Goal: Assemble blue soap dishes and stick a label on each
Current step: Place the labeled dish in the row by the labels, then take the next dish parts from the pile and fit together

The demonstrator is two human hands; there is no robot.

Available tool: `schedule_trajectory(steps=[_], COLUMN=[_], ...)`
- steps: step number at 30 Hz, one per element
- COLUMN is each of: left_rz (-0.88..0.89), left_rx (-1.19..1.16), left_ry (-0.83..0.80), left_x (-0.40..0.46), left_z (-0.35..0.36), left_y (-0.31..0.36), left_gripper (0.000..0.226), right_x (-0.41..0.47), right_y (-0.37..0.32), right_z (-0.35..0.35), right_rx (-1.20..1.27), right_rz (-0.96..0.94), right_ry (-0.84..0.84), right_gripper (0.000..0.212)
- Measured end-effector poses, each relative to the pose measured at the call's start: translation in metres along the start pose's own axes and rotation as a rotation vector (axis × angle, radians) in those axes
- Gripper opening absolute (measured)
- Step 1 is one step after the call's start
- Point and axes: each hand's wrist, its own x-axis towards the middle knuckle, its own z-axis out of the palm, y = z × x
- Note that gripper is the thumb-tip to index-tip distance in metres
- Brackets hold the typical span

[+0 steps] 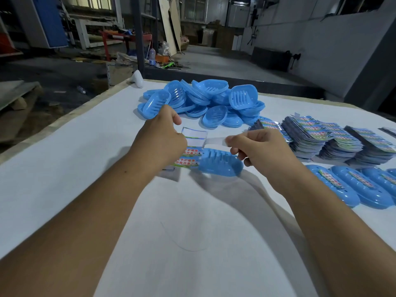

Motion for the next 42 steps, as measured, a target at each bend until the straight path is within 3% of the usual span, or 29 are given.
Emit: schedule_trajectory(steps=[8,15,18,21,23,34,42], left_rz=[-0.084,-0.1,0.035,0.097,0.113,0.023,0.027], left_rx=[0.202,0.7,0.385,-0.16,-0.291,-0.402,-0.355], left_ry=[0.017,0.04,0.1,-0.055,-0.175,-0.233,-0.168], left_x=[0.004,0.002,0.0,-0.01,-0.018,-0.021,-0.018], left_z=[-0.008,-0.013,-0.009,0.001,0.007,0.014,0.014], left_y=[-0.007,-0.011,-0.005,0.013,0.023,0.023,0.018], left_gripper=[0.028,0.024,0.012,0.014,0.012,0.011,0.024], right_x=[-0.002,-0.002,-0.002,-0.004,-0.004,-0.004,-0.004], right_y=[-0.003,-0.002,-0.001,-0.001,-0.002,-0.002,0.001], right_z=[0.001,0.001,0.004,0.008,0.01,0.008,0.007], right_rx=[-0.021,-0.035,-0.061,-0.108,-0.117,-0.061,-0.125], right_rz=[0.047,0.08,0.035,-0.032,-0.08,-0.164,-0.2], right_ry=[0.003,0.038,0.068,0.111,0.12,0.037,-0.03], right_gripper=[0.027,0.028,0.028,0.026,0.023,0.02,0.027])
